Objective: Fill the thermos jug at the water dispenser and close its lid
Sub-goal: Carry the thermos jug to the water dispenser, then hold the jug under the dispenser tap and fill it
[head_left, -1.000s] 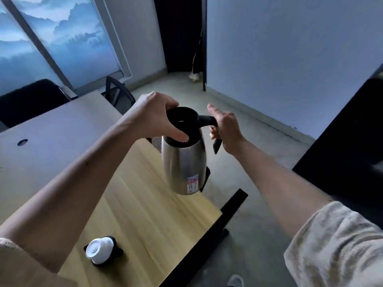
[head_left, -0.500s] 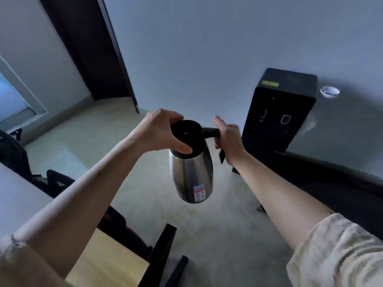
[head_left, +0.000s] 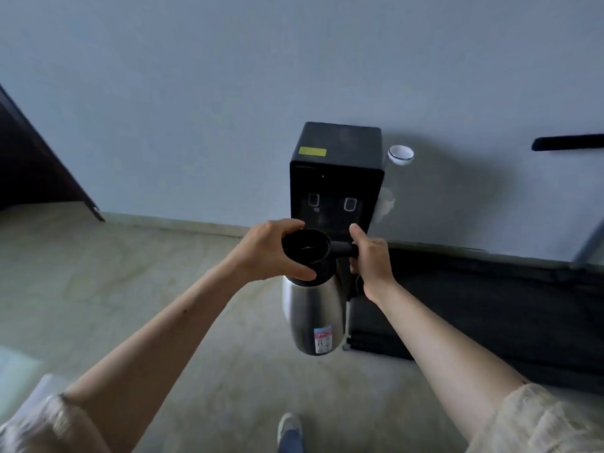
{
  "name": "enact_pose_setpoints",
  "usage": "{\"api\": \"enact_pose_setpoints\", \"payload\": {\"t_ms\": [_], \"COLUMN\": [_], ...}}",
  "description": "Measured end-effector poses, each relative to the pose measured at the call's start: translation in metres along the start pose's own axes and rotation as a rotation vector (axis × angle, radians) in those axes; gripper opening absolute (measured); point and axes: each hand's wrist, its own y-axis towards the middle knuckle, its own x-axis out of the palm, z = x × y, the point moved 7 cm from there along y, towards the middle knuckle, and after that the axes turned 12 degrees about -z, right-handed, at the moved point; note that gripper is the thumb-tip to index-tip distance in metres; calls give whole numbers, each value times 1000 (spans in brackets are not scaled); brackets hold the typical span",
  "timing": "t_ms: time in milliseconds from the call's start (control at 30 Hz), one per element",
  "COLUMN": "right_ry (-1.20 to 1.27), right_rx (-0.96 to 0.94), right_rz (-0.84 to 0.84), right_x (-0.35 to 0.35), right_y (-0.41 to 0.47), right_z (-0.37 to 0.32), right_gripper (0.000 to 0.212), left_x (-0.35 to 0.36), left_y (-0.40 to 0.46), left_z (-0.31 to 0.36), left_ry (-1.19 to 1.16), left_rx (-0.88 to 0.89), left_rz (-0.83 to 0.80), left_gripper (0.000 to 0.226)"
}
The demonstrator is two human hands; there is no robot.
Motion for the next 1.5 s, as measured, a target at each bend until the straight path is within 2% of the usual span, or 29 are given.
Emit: {"api": "enact_pose_setpoints", "payload": {"t_ms": [200, 300, 367, 433, 567, 733, 800, 967, 1067, 1200, 1267, 1367, 1500], "right_ry": [32, 70, 96, 106, 52, -30, -42, -108, -115, -73, -63, -69, -79], "right_rx": [36, 57, 65, 73, 87, 133, 146, 179, 190, 204, 216, 219, 242], "right_rz": [128, 191, 218, 211, 172, 126, 106, 83, 75, 80, 74, 70, 45], "right_x": [-74, -115, -140, -162, -207, -242, -253, -269, -273, -275, -275, -277, -275], "right_y": [70, 101, 121, 143, 191, 236, 250, 273, 283, 287, 287, 288, 286], "right_z": [20, 36, 45, 53, 69, 92, 101, 122, 131, 138, 140, 141, 140], "right_gripper": [52, 51, 55, 59, 53, 61, 62, 63, 64, 63, 63, 64, 64], "left_x": [26, 42, 48, 57, 93, 145, 162, 191, 200, 208, 209, 202, 193], "left_y": [128, 192, 236, 282, 367, 434, 452, 491, 501, 497, 491, 476, 445], "left_z": [6, 5, 7, 6, 1, -8, -17, -45, -53, -51, -44, -35, -34], "left_ry": [-8, -187, -212, -71, 218, 1037, 1288, 1606, 1719, 1791, 1754, 1574, 1240], "left_rx": [109, 113, 110, 101, 108, 296, 358, 387, 403, 437, 484, 641, 794], "left_rz": [-217, -329, -313, -296, -327, -328, -375, -466, -463, -455, -428, -379, -409], "left_gripper": [76, 63, 50, 49, 54, 64, 68, 79, 74, 65, 58, 48, 30]}}
